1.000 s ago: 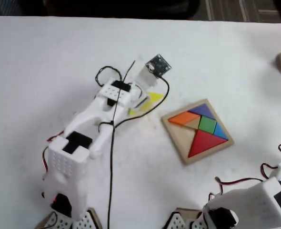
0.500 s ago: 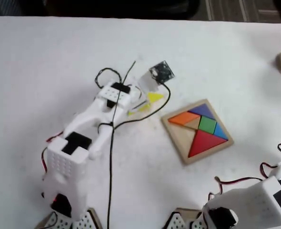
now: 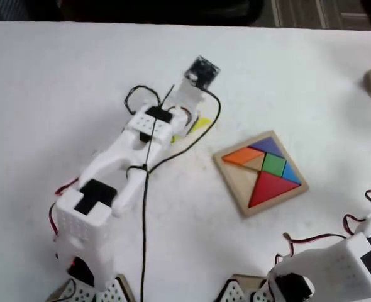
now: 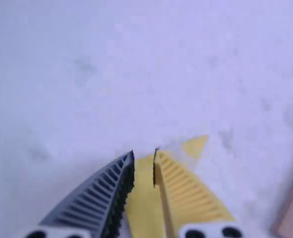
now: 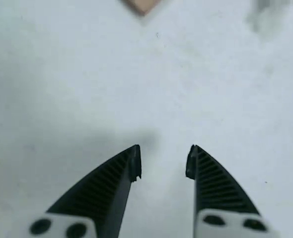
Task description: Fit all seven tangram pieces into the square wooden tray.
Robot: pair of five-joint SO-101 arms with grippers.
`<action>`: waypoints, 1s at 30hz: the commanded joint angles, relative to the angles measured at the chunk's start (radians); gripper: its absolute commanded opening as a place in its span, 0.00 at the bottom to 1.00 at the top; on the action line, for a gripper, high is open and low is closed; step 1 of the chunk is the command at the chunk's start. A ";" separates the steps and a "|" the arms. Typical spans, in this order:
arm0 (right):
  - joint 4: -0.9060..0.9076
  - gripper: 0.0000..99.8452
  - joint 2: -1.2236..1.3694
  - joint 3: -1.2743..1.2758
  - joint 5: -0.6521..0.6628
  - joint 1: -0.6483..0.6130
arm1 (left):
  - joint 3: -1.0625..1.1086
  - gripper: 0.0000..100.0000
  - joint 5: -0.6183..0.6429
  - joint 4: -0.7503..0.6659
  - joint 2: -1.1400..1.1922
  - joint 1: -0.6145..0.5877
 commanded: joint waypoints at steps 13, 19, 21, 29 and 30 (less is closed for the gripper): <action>0.002 0.16 -0.007 -0.006 0.008 0.018 | 0.160 0.10 0.167 -0.577 0.143 0.042; 0.007 0.16 -0.007 -0.005 0.063 0.045 | 0.052 0.10 0.175 -0.368 0.188 0.050; 0.007 0.16 -0.007 -0.005 0.071 0.051 | 0.018 0.10 0.175 -0.255 0.171 0.062; 0.007 0.16 -0.010 -0.005 0.077 0.062 | -0.011 0.10 0.175 0.124 0.042 0.051; 0.007 0.16 -0.010 -0.005 0.077 0.062 | 0.011 0.10 0.175 0.141 0.016 0.042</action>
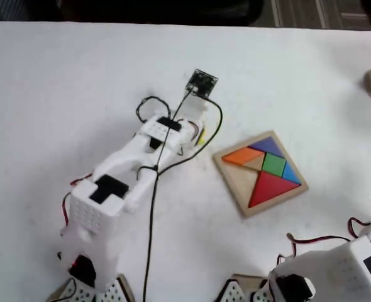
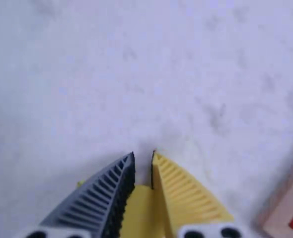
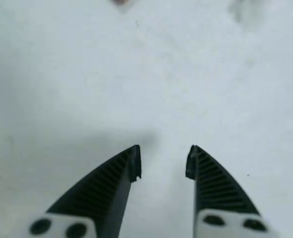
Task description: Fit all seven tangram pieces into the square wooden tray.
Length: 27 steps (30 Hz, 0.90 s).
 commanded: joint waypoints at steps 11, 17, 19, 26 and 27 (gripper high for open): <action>0.007 0.16 -0.007 -0.005 0.014 0.008 | 0.473 0.10 -0.212 0.109 -0.630 -0.002; -0.021 0.16 -0.038 0.074 0.135 0.031 | 0.566 0.10 -0.471 0.110 -0.802 -0.062; -0.050 0.16 -0.064 0.120 0.146 0.033 | 0.549 0.10 -0.476 0.110 -0.782 -0.065; -0.166 0.16 -0.185 0.287 0.133 0.031 | 0.419 0.26 -0.569 0.118 -0.558 -0.074; -0.180 0.16 -0.199 0.307 0.135 0.030 | 0.405 0.30 -0.580 0.120 -0.529 -0.084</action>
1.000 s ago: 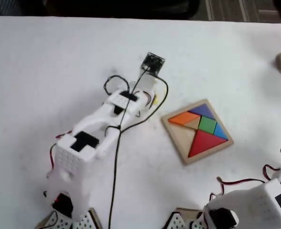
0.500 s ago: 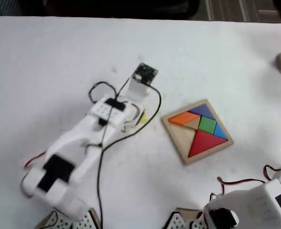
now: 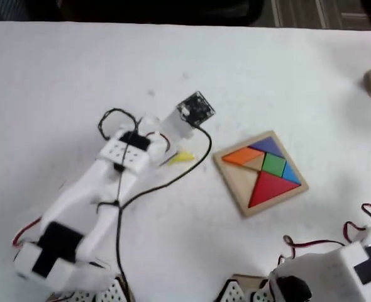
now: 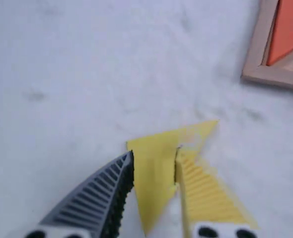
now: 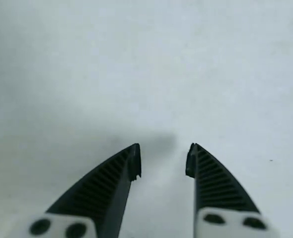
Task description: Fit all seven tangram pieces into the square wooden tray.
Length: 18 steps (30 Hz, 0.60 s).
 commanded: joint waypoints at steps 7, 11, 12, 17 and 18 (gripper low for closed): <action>-0.148 0.16 -0.127 0.130 0.017 -0.001 | -0.150 0.39 -0.307 -0.011 0.145 -0.130; -0.197 0.16 -0.127 0.170 0.017 -0.001 | -0.147 0.39 -0.382 -0.008 0.148 -0.122; -0.209 0.16 -0.127 0.180 0.017 -0.001 | -0.147 0.39 -0.391 -0.011 0.150 -0.117; -0.268 0.16 -0.130 0.236 0.017 -0.001 | -0.158 0.39 -0.410 -0.028 0.151 -0.117; -0.285 0.16 -0.133 0.252 0.017 -0.001 | -0.160 0.39 -0.410 -0.032 0.153 -0.117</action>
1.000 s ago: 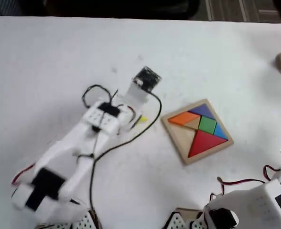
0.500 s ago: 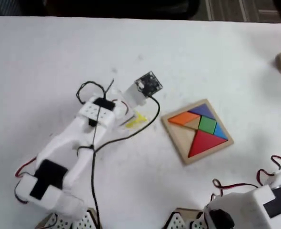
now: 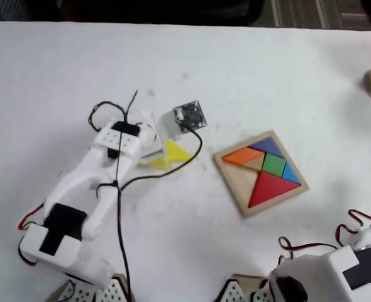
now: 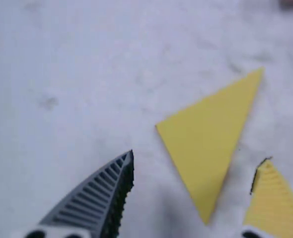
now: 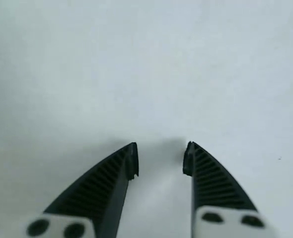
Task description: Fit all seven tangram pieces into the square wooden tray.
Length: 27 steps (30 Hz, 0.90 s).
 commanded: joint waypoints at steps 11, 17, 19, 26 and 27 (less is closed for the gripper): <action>-0.097 0.16 -0.061 0.101 0.072 -0.025 | -0.199 0.38 -0.015 -0.026 0.196 0.012; -0.099 0.16 -0.061 0.115 0.080 -0.035 | -0.213 0.38 -0.015 -0.026 0.219 0.015; -0.099 0.16 -0.061 0.115 0.080 -0.035 | -0.213 0.38 -0.015 -0.026 0.220 0.021; -0.099 0.16 -0.058 0.117 0.080 -0.033 | -0.216 0.38 -0.021 -0.029 0.243 0.064; -0.099 0.16 -0.056 0.117 0.080 -0.033 | -0.221 0.38 -0.023 -0.032 0.254 0.062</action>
